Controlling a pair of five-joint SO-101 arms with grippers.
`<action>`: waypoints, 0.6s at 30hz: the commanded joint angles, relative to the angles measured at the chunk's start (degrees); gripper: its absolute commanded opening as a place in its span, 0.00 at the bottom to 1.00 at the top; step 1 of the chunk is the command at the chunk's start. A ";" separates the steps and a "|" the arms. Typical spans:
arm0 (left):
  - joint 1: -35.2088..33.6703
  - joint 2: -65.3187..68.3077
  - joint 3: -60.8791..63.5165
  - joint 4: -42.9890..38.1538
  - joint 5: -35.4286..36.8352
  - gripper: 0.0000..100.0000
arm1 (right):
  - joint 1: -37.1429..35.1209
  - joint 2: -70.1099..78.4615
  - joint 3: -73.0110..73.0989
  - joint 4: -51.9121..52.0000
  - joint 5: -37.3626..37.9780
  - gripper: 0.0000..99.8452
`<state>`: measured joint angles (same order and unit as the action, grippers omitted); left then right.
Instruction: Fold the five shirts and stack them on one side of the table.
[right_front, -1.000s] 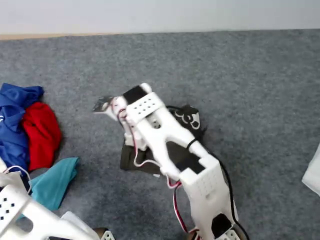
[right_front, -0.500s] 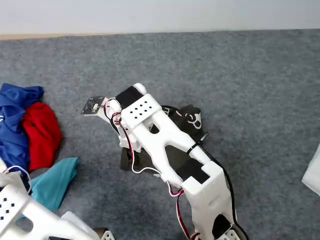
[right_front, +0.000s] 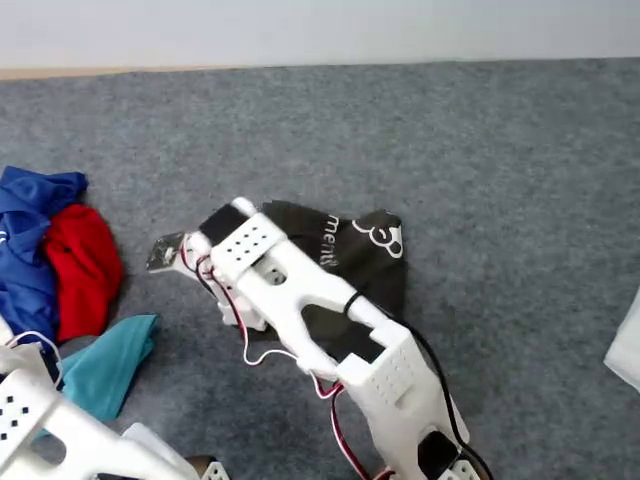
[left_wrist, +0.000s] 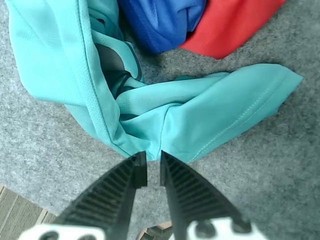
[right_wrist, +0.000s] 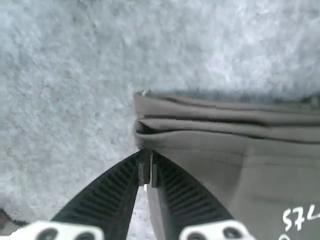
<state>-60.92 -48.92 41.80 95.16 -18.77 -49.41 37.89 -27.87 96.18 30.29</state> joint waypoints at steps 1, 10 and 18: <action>0.44 -1.14 -0.31 -0.53 -0.09 0.06 | 0.22 -0.04 -3.60 -1.54 0.18 0.01; 0.44 -1.14 -0.40 -0.53 -0.09 0.06 | 3.56 -9.19 -8.70 5.14 0.26 0.01; 0.18 -1.14 -0.48 -0.18 0.00 0.06 | 13.85 -17.71 -8.70 5.85 -7.82 0.01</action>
<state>-60.92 -48.92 41.80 95.16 -18.77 -40.53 24.44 -34.11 100.13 25.27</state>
